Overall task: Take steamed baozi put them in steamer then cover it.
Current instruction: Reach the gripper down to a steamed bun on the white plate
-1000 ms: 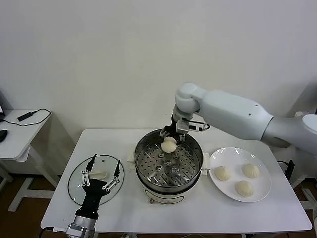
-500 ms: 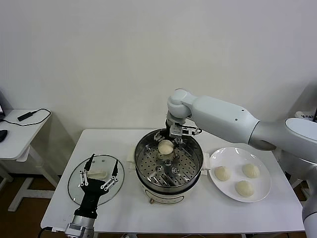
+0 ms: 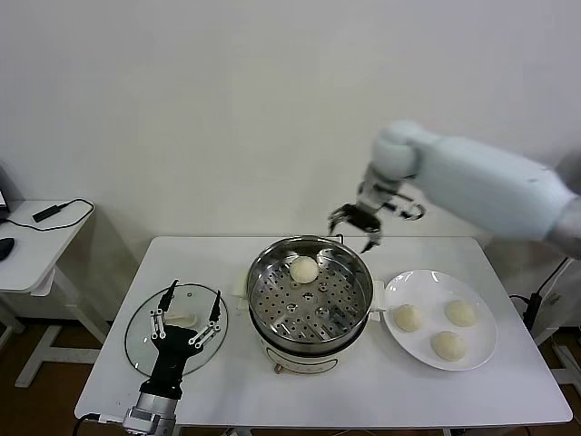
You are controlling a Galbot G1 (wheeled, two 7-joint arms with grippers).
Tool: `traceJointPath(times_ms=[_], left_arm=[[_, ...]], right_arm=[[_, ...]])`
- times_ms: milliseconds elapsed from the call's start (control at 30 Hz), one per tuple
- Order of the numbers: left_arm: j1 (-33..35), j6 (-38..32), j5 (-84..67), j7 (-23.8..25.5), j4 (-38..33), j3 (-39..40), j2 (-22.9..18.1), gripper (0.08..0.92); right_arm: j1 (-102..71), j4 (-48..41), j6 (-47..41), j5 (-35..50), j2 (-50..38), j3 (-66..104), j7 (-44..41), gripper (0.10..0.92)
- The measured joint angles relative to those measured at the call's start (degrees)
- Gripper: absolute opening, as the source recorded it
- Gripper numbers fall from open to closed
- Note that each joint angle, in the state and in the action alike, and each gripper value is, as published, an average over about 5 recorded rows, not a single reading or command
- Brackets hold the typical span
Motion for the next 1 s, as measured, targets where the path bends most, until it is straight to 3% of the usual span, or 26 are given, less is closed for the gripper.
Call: traceJointPath(times_ms=[400,1000], left_arm=[[-0.3,0.15,0.2,-0.27,0.0,1.1,0.14,0.823],[0.36,-0.11,0.55,-0.58,0.34,0.41,-0.57,0.823]], right_arm=[[-7.66,-0.8,-11.71,8.28,-10.36,-3.7,6.16,0.823],[-20.33,-7.26,-15.85,8.01,-8.35,-0.24,11.24,0.823]])
